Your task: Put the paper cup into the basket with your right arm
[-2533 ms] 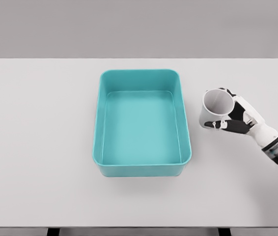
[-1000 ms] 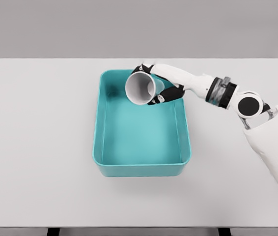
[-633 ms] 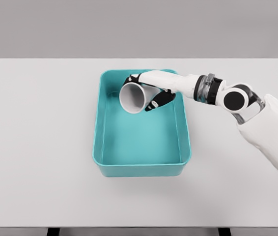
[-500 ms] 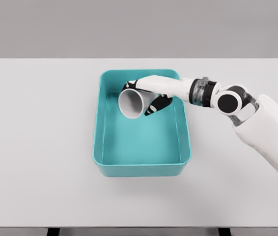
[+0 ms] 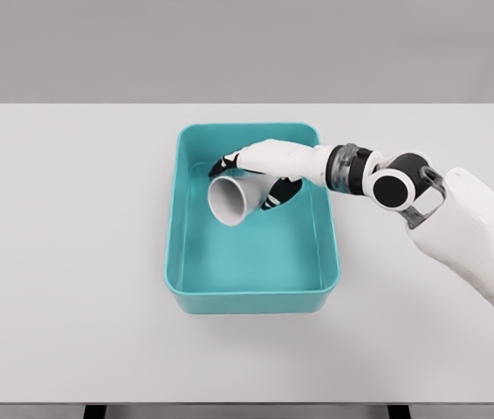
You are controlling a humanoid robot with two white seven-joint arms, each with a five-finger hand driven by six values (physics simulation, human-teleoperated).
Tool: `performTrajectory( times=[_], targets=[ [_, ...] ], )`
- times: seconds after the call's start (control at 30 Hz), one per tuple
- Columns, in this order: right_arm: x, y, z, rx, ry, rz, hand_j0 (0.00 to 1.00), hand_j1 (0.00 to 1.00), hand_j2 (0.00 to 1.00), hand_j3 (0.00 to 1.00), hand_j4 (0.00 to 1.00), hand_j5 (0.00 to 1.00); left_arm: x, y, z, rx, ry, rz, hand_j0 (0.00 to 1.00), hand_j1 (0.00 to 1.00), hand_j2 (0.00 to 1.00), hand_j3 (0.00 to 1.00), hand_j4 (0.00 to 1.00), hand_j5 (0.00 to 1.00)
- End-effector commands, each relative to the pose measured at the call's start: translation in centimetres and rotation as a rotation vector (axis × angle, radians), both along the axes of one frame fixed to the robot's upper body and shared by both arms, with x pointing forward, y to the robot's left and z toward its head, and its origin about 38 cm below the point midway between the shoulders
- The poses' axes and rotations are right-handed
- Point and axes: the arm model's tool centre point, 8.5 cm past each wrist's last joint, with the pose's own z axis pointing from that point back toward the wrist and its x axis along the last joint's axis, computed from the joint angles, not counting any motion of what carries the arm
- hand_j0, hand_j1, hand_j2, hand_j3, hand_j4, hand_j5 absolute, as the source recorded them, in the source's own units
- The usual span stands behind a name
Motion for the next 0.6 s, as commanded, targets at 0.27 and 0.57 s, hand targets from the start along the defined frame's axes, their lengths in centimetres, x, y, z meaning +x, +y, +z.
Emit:
performTrajectory(
  times=[0.27,0.57],
  targets=[
    [-0.5,-4.5,5.3,0.217,-0.012,-0.060,1.00,1.00,1.00,1.00,1.00,1.00,0.0,0.0,0.0,0.000,0.000,0.000,1.00,1.00,1.00,1.00,1.00,1.00],
    [-4.9,-17.8,6.0,0.629,0.180,-0.241,1.00,1.00,1.00,1.00,1.00,1.00,0.0,0.0,0.0,0.000,0.000,0.000,1.00,1.00,1.00,1.00,1.00,1.00]
  ],
)
